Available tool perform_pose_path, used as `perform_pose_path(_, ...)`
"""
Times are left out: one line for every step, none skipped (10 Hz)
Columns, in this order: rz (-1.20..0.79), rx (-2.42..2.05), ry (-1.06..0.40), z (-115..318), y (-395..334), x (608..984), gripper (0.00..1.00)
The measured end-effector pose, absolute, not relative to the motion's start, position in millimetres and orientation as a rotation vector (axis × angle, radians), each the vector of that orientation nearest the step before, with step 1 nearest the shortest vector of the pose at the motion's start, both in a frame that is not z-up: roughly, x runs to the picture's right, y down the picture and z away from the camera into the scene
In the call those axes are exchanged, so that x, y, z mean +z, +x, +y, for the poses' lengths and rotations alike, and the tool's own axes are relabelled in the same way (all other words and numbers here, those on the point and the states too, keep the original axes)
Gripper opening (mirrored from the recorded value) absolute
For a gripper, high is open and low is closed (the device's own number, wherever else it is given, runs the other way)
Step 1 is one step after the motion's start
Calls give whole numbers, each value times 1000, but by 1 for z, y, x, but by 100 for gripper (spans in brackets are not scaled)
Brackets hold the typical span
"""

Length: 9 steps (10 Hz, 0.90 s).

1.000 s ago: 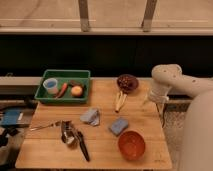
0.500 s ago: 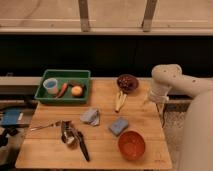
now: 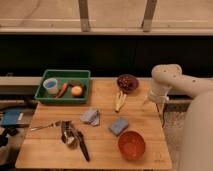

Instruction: Place grapes in red bowl

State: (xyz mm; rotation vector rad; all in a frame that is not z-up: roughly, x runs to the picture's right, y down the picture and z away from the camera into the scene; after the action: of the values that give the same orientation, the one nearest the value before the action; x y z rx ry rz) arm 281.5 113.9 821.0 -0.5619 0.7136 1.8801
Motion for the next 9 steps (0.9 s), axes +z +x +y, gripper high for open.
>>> perform_pose_path(714, 1880, -562, 114, 282, 821, 70)
perform_pose_path(714, 1880, -562, 114, 282, 821, 70)
perform_pose_path(714, 1880, -562, 114, 282, 821, 70)
perform_pose_path(714, 1879, -561, 114, 281, 821, 70)
perform_pose_path(716, 1875, -559, 114, 282, 821, 70)
perform_pose_path(714, 1867, -554, 115, 282, 822, 70)
perform_pose_path(661, 1860, -561, 114, 280, 822, 70)
perform_pose_path(601, 1858, -555, 114, 278, 819, 70)
perform_pose_path(551, 1850, -542, 112, 277, 817, 70)
